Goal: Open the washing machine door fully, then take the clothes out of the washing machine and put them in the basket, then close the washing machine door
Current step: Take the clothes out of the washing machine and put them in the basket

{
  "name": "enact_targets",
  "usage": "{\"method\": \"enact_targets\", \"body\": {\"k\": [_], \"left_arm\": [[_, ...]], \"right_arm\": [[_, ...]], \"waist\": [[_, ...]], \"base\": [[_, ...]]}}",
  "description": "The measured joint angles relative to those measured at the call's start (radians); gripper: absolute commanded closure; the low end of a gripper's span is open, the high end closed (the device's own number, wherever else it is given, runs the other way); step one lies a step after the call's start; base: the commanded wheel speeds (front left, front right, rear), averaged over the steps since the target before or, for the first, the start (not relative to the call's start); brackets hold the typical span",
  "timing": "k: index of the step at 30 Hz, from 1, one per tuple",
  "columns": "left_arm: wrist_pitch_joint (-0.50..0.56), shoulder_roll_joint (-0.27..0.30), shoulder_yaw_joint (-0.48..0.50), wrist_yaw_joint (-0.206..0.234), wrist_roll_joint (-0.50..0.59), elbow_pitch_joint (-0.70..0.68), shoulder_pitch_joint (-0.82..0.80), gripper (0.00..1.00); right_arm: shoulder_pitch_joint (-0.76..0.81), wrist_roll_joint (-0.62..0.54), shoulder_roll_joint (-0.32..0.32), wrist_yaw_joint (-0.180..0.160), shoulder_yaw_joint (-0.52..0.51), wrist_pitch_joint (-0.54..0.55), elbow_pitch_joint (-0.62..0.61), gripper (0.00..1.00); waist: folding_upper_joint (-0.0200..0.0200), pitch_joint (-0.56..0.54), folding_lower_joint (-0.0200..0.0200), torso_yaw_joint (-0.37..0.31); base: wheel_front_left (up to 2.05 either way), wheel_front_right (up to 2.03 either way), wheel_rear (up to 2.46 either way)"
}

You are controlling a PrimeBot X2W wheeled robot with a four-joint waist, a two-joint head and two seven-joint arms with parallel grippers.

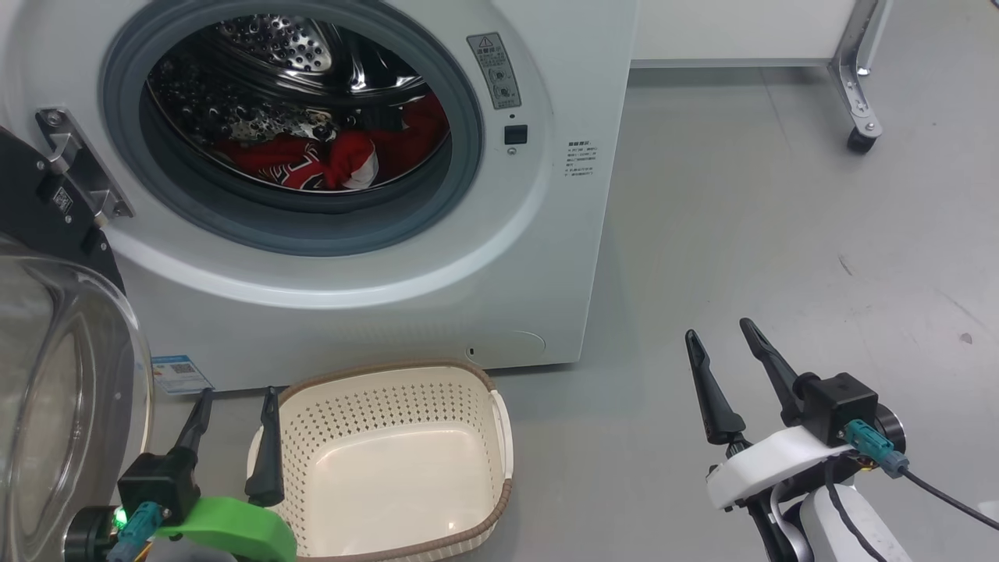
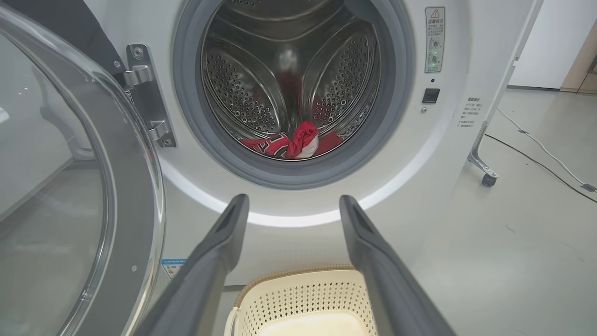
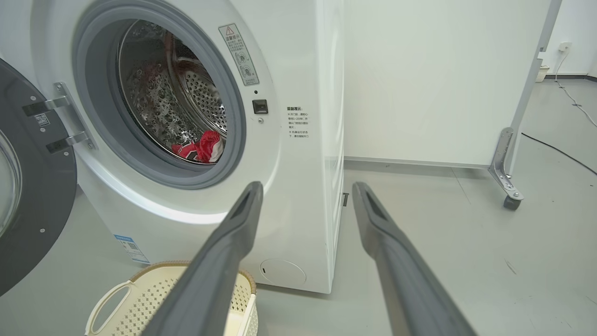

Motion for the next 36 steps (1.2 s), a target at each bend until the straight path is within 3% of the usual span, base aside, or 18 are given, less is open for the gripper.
{"method": "enact_targets", "body": {"k": [36], "left_arm": [[0.019,-0.013,0.000,0.009,0.027,0.016,0.000,0.00]], "right_arm": [[0.010,0.008,0.000,0.000,0.013,0.000,0.002,0.00]], "waist": [[0.0000,0.013,0.0000,-0.013]], "base": [[0.14,-0.14,0.00]]}}
